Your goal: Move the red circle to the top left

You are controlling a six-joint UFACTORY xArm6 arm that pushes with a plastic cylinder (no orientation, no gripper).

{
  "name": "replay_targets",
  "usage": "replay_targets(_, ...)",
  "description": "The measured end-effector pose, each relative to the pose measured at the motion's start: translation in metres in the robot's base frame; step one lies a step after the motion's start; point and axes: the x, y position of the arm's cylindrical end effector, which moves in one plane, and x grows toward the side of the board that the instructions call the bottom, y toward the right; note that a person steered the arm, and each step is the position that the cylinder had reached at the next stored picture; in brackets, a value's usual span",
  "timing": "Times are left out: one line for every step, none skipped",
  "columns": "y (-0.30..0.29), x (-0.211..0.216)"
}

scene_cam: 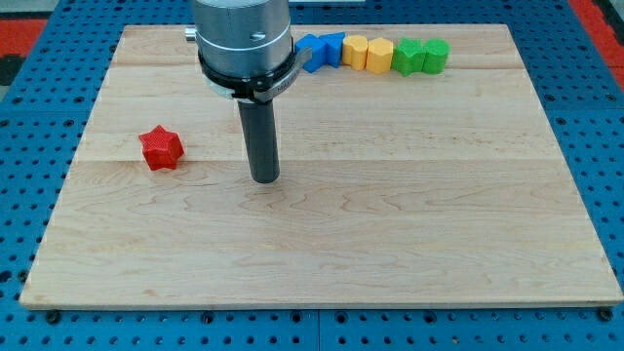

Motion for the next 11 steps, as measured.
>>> replay_targets(-0.096,0.015)
replay_targets(-0.116,0.015)
replay_targets(-0.119,0.000)
replay_targets(-0.119,-0.038)
replay_targets(-0.119,-0.057)
replay_targets(-0.119,-0.057)
replay_targets(-0.124,-0.069)
replay_targets(-0.125,-0.103)
replay_targets(-0.124,-0.130)
replay_targets(-0.124,-0.148)
replay_targets(-0.124,-0.157)
